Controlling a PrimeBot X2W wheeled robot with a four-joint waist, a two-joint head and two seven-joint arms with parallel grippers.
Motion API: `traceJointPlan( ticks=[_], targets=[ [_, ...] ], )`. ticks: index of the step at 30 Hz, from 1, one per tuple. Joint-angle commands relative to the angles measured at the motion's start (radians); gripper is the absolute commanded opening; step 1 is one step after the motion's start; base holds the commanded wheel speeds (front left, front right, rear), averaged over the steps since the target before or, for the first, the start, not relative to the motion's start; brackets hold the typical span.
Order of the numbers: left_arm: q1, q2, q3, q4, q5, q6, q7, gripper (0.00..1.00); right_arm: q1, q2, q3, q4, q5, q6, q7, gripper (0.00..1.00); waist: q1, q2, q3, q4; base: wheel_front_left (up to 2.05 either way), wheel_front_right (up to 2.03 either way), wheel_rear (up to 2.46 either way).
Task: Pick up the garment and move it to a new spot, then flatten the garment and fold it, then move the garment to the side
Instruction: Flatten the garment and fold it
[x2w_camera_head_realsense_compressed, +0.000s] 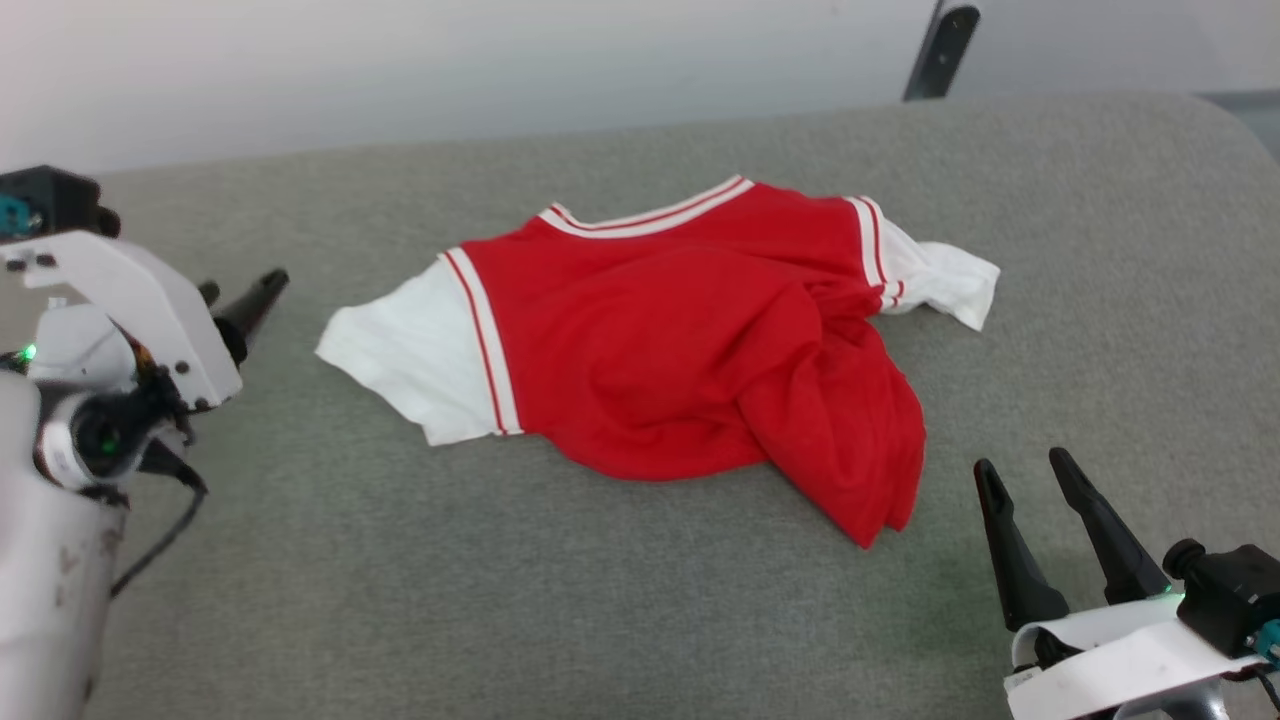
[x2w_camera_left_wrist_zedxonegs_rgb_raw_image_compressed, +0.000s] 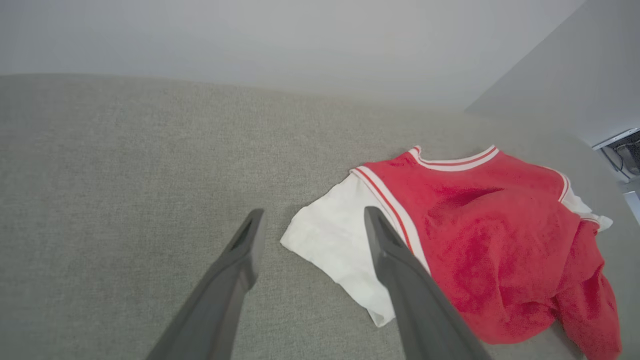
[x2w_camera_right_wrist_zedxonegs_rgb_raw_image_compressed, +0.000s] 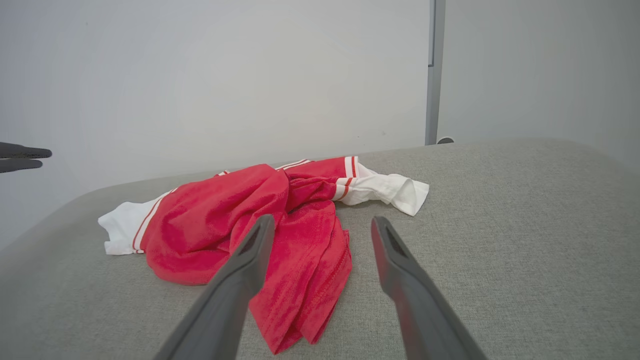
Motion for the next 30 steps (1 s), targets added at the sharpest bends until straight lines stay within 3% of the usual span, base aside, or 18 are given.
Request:
traceJointPlan(
  ticks=[1, 3, 8, 11, 22, 30],
  targets=[
    [-0.024, -0.002, -0.012, 0.028, -0.006, -0.002, 0.035, 1.00, -0.012, 0.005, 0.004, 0.001, 0.001, -0.001, -0.009, 1.00, 0.0000, 0.0000, 0.046, -0.041, 0.00, 0.00, 0.00],
    [-0.069, 0.019, -0.030, 0.094, -0.007, 0.000, 0.116, 1.00, -0.026, 0.009, 0.011, 0.004, -0.003, -0.001, -0.015, 1.00, 0.0000, 0.0000, 0.069, -0.054, 0.00, 0.00, 0.00],
    [-0.146, 0.007, -0.033, 0.215, -0.067, 0.020, 0.288, 1.00, -0.048, 0.019, 0.020, 0.013, -0.011, -0.001, -0.028, 1.00, 0.0000, 0.0000, 0.112, -0.078, 0.00, 0.00, 0.00],
    [-0.173, 0.004, -0.023, 0.245, -0.081, 0.029, 0.298, 1.00, -0.057, 0.020, 0.022, 0.019, -0.013, -0.001, -0.034, 1.00, 0.0000, 0.0000, 0.131, -0.087, 0.00, 0.00, 0.00],
    [-0.272, 0.043, -0.091, 0.323, 0.028, -0.023, 0.188, 1.00, -0.109, 0.025, 0.042, 0.023, -0.024, -0.001, -0.044, 1.00, 0.0000, 0.0000, 0.208, -0.111, 0.00, 0.00, 0.00],
    [-0.278, 0.003, -0.107, 0.407, -0.024, -0.055, 0.267, 1.00, -0.111, 0.035, 0.040, 0.033, -0.028, -0.001, -0.051, 1.00, 0.0000, 0.0000, 0.230, -0.119, 0.00, 0.00, 0.00]
  ],
)
